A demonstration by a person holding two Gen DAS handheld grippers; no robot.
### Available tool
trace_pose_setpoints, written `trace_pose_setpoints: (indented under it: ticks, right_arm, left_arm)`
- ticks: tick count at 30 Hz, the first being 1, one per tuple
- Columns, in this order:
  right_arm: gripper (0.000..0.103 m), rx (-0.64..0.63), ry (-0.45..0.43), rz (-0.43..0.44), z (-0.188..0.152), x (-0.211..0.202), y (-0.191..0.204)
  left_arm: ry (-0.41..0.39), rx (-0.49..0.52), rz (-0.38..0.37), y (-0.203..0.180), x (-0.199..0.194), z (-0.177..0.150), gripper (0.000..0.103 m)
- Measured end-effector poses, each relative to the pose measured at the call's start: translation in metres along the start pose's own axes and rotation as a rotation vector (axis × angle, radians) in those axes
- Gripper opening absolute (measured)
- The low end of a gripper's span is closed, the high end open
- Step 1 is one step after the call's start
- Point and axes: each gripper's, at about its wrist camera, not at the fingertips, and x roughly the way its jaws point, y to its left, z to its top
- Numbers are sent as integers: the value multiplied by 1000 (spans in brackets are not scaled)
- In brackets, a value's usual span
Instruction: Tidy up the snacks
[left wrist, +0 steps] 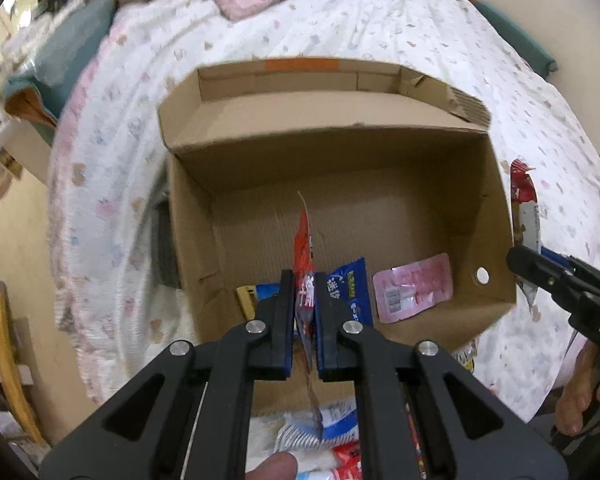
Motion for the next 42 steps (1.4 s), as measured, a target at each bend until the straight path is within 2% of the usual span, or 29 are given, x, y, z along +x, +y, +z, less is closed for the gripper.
trace_pose_setpoints:
  ticks: [5, 10, 12, 17, 31, 33, 35, 36, 40, 42]
  right_arm:
    - [33, 17, 24, -5, 6, 24, -10]
    - [33, 22, 69, -26, 1, 46, -14]
    - [33, 19, 83, -35, -1, 52, -13]
    - [33, 21, 87, -42, -1, 56, -10]
    - [33, 18, 91, -83, -2, 57, -13]
    - [33, 10, 85, -91, -2, 56, -12]
    - [33, -8, 90, -112, -2, 58, -12]
    - [33, -7, 92, -109, -2, 58, -12]
    - [34, -6, 89, -98, -2, 57, -12]
    - [36, -5, 83, -94, -2, 55, -12]
  left_arm:
    - [15, -3, 4, 4, 25, 2, 6]
    - [5, 30, 52, -2, 34, 4, 6]
    - [14, 37, 47, -4, 36, 5, 6]
    - [-6, 58, 64, -12, 32, 8, 7]
    - [6, 91, 104, -20, 44, -1, 7]
    - [8, 97, 99, -22, 45, -2, 12]
    - [9, 109, 100, -23, 44, -3, 26]
    - [8, 112, 98, -24, 44, -3, 29]
    - [3, 118, 101, -26, 43, -4, 59]
    - [-5, 118, 97, -26, 41, -4, 66]
